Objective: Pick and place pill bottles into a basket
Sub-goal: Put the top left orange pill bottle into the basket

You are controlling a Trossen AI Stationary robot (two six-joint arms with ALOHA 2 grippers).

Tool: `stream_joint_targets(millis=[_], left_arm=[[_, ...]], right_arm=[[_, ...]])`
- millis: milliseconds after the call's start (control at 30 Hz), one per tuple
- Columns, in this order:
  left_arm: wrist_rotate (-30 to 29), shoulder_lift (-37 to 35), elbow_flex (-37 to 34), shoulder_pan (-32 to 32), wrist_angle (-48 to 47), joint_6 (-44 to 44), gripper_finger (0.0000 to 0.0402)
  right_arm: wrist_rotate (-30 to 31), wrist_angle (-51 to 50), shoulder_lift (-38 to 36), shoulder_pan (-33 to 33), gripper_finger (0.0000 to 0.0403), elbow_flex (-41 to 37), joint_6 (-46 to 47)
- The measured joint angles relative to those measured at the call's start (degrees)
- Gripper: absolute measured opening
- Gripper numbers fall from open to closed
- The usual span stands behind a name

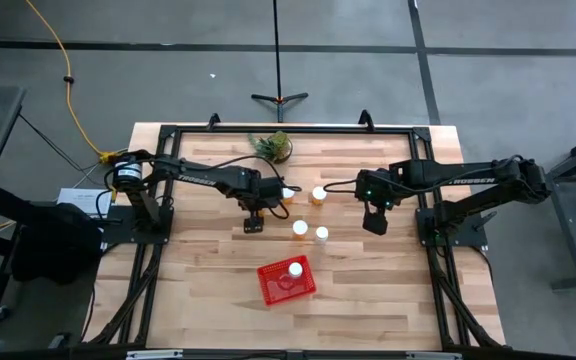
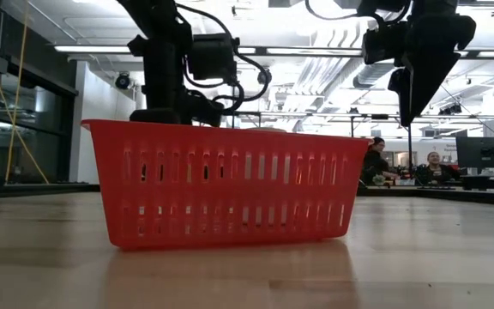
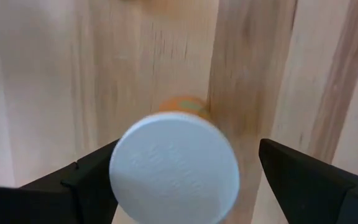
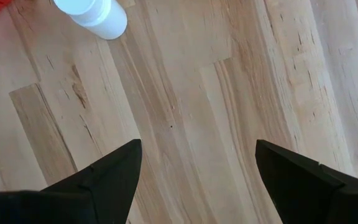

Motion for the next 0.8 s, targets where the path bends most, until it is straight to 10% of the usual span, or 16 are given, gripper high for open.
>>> stream_joint_targets(millis=[800], left_arm=[[9.6, 0.0, -0.5, 4.1, 2.7, 0.1, 0.0383]], right_arm=[[0.0, -0.3, 0.0, 0.0, 0.0305, 0.0, 0.1]])
